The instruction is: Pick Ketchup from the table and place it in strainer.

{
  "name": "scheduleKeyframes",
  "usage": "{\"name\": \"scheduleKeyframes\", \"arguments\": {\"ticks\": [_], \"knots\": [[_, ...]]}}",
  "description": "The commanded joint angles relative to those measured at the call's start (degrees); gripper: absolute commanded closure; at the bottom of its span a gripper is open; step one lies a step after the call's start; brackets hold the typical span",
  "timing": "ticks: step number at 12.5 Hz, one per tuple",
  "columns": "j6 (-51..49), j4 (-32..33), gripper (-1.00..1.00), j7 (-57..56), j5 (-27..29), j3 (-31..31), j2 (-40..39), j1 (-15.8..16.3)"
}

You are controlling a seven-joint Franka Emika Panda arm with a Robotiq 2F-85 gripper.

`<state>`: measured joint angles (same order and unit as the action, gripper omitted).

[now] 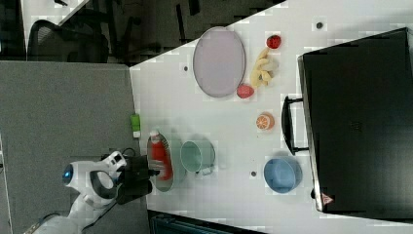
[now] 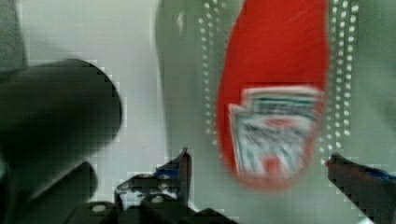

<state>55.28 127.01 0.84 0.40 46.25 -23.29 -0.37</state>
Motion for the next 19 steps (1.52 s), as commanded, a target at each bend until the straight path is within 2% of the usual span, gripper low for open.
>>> {"name": "scheduleKeyframes", "arguments": {"ticks": [1,4,9,13,16,19], "knots": [[2.18,-0.69,-1.0,3.94,-0.81,-0.32,2.0,-0.87],[1.7,-0.72,-1.0,4.91,-0.1,-0.34,7.2,-3.22],[-6.64,-1.6,-1.0,4.89,0.67,-3.19,19.58,-10.96],[-18.88,-3.08,-1.0,3.36,0.67,-13.18,30.38,-15.26],[-30.48,-5.85,-1.0,1.91,0.68,-22.15,36.78,-15.62],[-39.75,-10.44,-1.0,-2.87,0.75,-28.11,39.81,-15.61]]}}
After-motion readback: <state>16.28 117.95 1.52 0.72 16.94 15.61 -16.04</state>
